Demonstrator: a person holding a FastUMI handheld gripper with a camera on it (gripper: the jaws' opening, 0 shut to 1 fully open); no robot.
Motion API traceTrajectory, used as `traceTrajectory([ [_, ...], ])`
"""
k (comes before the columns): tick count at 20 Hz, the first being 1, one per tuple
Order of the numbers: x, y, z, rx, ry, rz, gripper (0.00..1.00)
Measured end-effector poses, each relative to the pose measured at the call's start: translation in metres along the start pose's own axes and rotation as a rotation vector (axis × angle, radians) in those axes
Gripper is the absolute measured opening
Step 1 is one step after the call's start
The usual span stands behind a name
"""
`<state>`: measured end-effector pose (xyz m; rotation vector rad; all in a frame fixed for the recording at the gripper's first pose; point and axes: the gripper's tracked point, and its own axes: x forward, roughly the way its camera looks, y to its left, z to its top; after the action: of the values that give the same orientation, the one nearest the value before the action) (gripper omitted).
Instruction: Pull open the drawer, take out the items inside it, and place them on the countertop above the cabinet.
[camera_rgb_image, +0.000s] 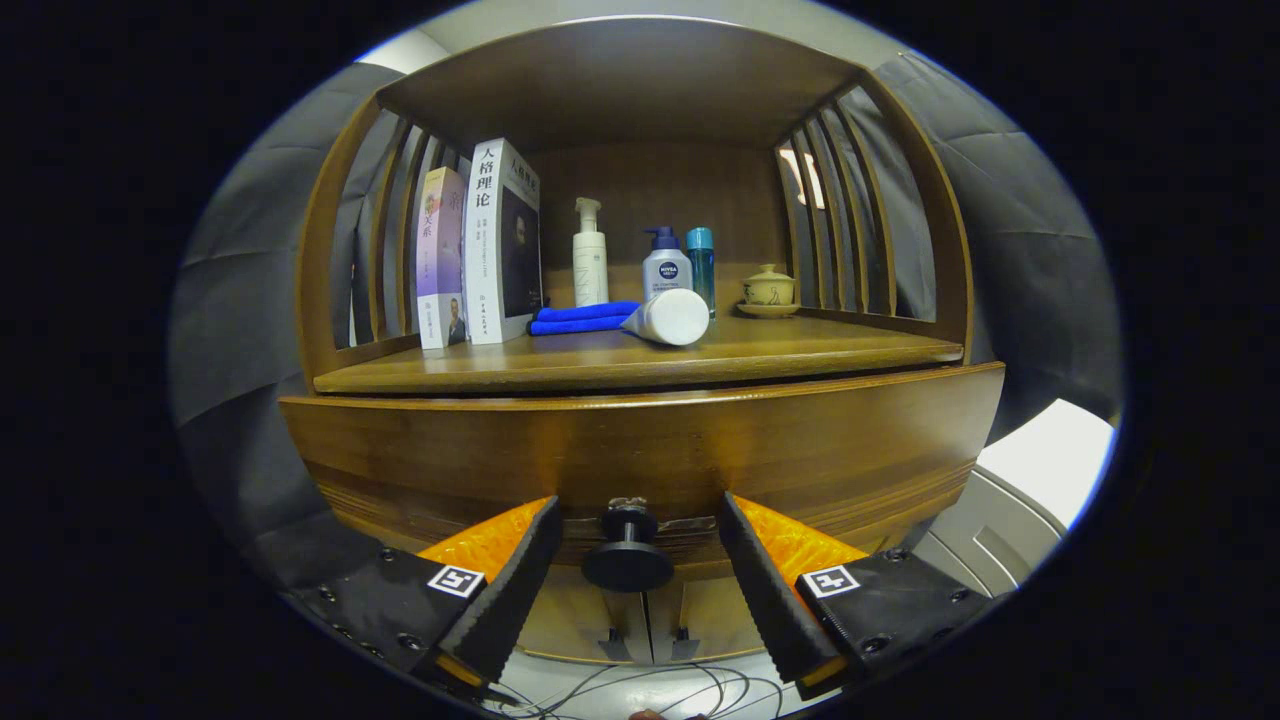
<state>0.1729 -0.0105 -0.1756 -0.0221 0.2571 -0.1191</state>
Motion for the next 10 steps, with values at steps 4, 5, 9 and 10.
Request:
traceTrajectory([
  [4,0.017,0.001,0.004,0.006,0.016,0.001,0.99],
  [5,0.022,0.001,0.005,0.005,0.023,0.002,0.99],
  [9,0.025,0.000,0.007,-0.018,0.008,0.005,1.00],
  [10,0.026,-0.001,0.007,-0.022,0.012,0.008,1.00],
])
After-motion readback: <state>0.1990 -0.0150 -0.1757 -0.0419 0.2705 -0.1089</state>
